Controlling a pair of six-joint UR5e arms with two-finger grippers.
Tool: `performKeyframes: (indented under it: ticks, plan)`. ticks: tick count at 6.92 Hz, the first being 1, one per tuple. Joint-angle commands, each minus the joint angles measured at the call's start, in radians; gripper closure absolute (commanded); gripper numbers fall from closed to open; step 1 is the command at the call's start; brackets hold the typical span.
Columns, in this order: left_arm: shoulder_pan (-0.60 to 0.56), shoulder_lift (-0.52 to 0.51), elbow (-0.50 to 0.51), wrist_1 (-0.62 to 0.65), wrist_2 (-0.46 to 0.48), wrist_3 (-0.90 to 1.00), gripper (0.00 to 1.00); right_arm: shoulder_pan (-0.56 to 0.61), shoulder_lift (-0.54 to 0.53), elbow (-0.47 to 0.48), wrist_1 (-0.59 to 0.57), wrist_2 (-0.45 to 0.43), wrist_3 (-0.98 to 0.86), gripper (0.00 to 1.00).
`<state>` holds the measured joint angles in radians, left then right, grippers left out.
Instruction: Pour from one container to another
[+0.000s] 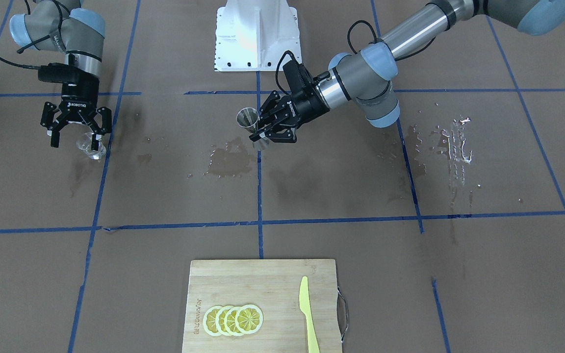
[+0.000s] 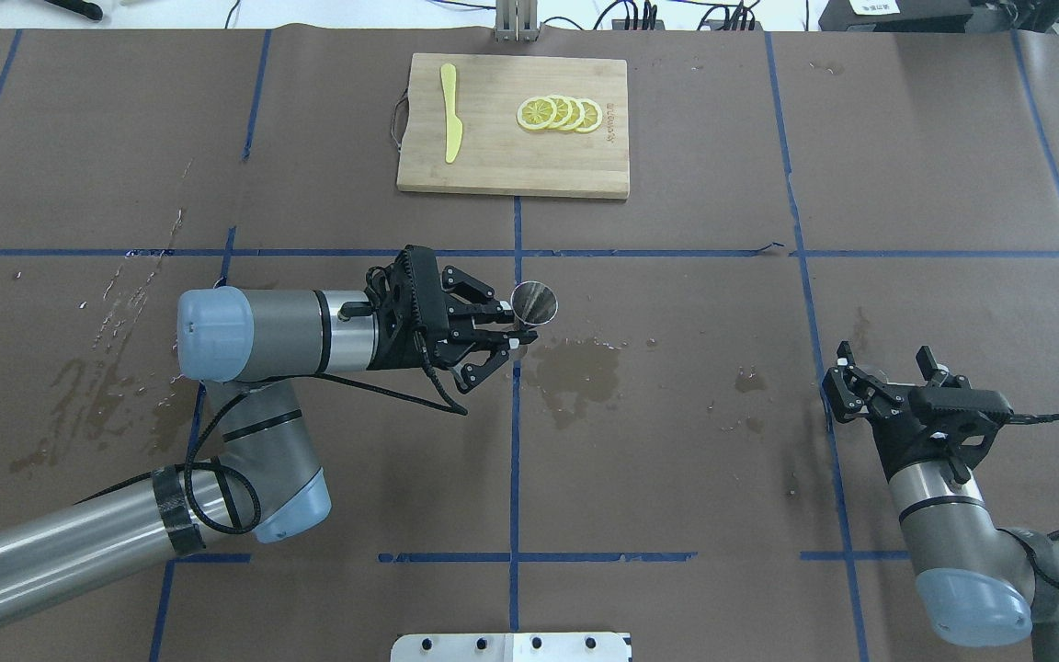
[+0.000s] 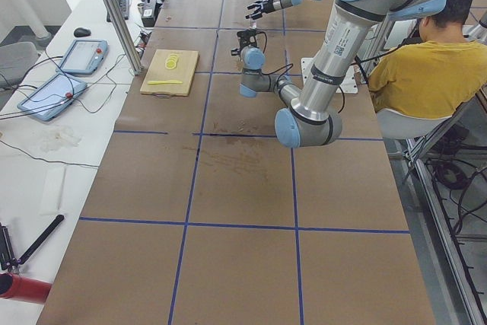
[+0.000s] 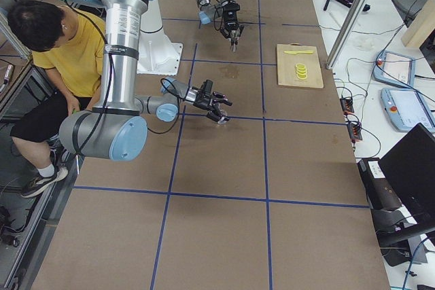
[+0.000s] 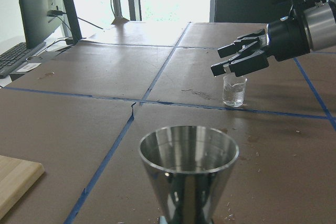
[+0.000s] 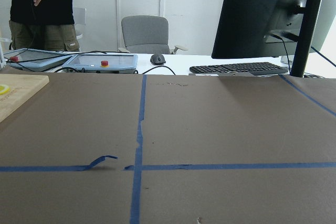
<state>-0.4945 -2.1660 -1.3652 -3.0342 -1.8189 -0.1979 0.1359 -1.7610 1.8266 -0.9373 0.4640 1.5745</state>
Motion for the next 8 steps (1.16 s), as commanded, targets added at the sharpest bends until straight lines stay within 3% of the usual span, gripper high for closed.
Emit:
performKeyframes:
  ticks: [1, 8]
  plan:
    - [0.001, 0.003, 0.000, -0.002, 0.000, 0.000, 1.00, -0.033, 0.003, -0.018, 0.000, -0.048, 0.016, 0.00]
    - [0.002, 0.018, 0.000, -0.008, 0.000, 0.000, 1.00, -0.070, 0.015, -0.089, 0.003, -0.094, 0.027, 0.00]
